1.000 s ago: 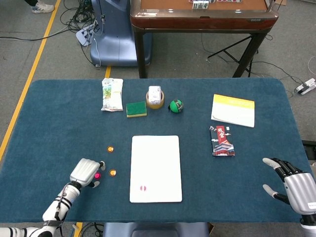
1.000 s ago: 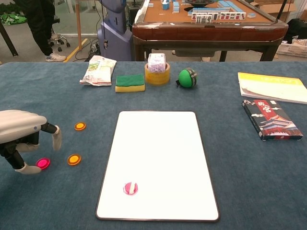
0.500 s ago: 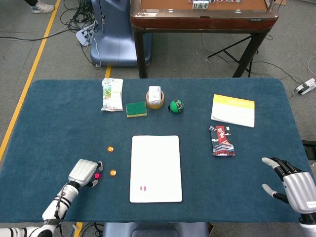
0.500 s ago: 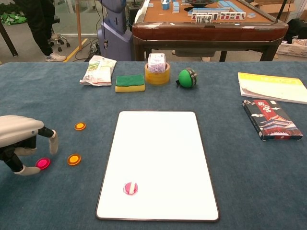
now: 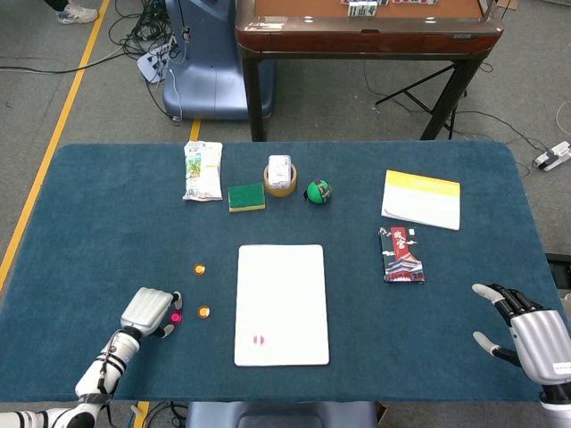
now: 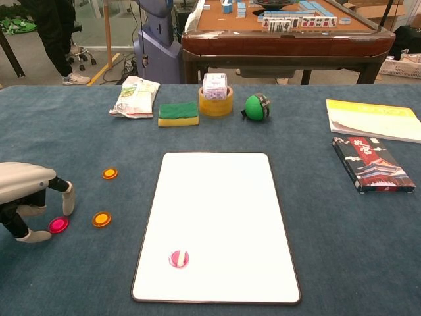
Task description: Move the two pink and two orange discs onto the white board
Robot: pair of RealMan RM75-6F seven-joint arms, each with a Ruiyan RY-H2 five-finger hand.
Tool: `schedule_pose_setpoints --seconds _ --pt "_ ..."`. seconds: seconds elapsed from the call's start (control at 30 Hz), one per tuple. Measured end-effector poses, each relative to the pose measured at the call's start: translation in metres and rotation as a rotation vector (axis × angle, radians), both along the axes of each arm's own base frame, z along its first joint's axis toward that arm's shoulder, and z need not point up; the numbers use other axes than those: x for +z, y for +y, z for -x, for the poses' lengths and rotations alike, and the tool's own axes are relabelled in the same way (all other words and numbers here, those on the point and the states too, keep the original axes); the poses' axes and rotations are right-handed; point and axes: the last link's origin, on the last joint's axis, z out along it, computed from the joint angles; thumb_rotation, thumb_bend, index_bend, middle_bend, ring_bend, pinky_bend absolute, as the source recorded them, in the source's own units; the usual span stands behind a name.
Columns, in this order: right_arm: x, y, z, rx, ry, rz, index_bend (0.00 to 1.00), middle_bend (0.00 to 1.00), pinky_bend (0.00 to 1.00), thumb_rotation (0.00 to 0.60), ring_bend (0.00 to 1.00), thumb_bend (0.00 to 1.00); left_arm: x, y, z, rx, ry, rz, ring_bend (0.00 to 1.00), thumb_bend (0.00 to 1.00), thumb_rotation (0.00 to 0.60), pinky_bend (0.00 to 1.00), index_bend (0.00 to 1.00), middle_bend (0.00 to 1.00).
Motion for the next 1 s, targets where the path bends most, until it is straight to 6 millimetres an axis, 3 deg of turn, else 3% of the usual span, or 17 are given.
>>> schedule_pose_setpoints --seconds 1.0 --pt "0.0007 -0.0002 0.0 0.003 -0.002 0.004 0.26 0.31 0.63 0.6 0.34 0.0 -0.003 -0.0012 0.0006 -0.007 0.004 0.0 1.0 0.27 0.6 1.0 0.65 1.0"
